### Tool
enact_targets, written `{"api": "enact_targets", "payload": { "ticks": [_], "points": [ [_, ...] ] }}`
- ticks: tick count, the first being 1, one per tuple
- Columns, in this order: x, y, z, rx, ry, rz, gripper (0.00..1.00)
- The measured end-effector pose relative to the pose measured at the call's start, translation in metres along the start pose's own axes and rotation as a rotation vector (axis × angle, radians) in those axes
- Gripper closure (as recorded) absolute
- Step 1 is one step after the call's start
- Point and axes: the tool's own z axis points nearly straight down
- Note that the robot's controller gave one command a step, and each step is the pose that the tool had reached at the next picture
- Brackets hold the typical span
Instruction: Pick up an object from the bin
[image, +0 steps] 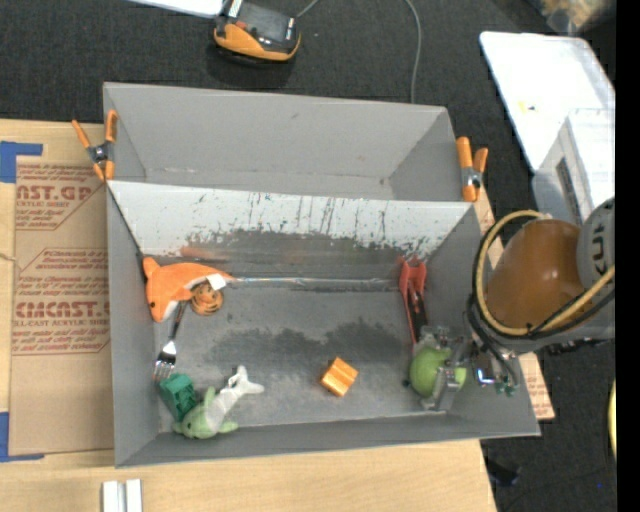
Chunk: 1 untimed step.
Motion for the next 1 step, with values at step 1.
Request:
{"api": "enact_targets", "payload": {
  "ticks": [1],
  "points": [
    [0.0057, 0.0012, -0.0534, 0.000, 0.005, -0.060, 1.00]
  ]
}}
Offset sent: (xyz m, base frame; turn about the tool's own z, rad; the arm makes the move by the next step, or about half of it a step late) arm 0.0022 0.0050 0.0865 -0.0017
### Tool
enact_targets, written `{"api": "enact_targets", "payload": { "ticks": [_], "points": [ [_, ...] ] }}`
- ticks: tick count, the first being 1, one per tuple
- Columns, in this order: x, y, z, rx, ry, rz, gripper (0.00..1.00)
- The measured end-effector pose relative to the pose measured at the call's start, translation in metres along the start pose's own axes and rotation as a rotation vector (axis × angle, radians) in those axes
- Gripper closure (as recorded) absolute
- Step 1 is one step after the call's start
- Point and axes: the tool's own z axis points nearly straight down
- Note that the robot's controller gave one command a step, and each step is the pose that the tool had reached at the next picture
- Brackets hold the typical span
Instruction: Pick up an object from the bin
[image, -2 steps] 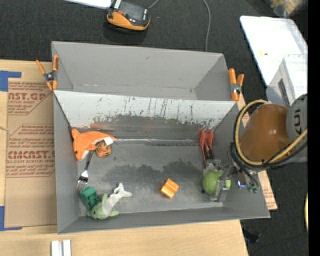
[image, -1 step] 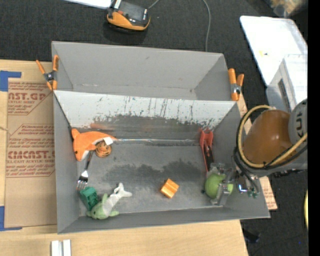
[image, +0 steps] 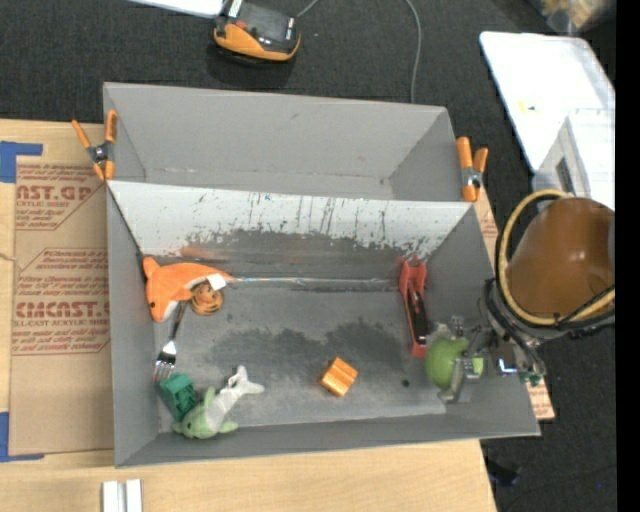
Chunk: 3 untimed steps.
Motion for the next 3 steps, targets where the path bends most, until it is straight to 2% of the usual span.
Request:
{"api": "enact_targets", "payload": {
  "ticks": [1, 2, 3],
  "points": [
    [-0.009, 0.005, -0.034, -0.004, -0.003, 0.058, 1.00],
    [-0.014, 0.008, -0.017, -0.002, -0.002, 0.009, 1.00],
    [-0.015, -0.006, -0.005, -0.003, -0.002, 0.042, 1.00]
  ]
}}
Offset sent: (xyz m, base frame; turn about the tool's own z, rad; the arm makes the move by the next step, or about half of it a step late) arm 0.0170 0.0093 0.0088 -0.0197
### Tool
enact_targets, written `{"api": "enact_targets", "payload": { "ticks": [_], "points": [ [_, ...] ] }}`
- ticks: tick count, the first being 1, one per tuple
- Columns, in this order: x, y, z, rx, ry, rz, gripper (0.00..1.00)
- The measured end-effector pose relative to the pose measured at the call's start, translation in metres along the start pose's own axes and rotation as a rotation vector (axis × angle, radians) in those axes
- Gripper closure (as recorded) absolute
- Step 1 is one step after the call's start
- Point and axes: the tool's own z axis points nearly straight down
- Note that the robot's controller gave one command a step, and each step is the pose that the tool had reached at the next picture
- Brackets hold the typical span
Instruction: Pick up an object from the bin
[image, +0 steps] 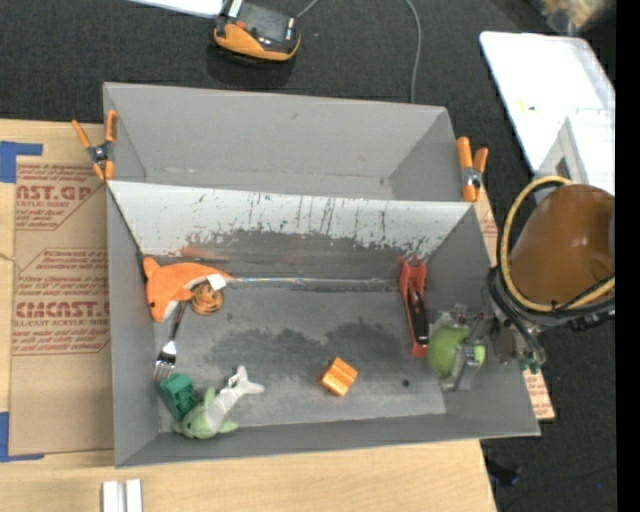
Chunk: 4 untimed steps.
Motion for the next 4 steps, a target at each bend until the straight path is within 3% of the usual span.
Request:
{"api": "enact_targets", "payload": {
  "ticks": [1, 2, 3, 4],
  "points": [
    [0.005, 0.008, 0.027, 0.000, 0.001, -0.064, 1.00],
    [0.011, -0.002, 0.053, -0.001, -0.002, 0.123, 1.00],
    [-0.004, 0.003, 0.061, -0.007, 0.002, -0.189, 1.00],
    [0.000, 0.002, 0.042, -0.006, 0.004, -0.319, 1.00]
  ]
}}
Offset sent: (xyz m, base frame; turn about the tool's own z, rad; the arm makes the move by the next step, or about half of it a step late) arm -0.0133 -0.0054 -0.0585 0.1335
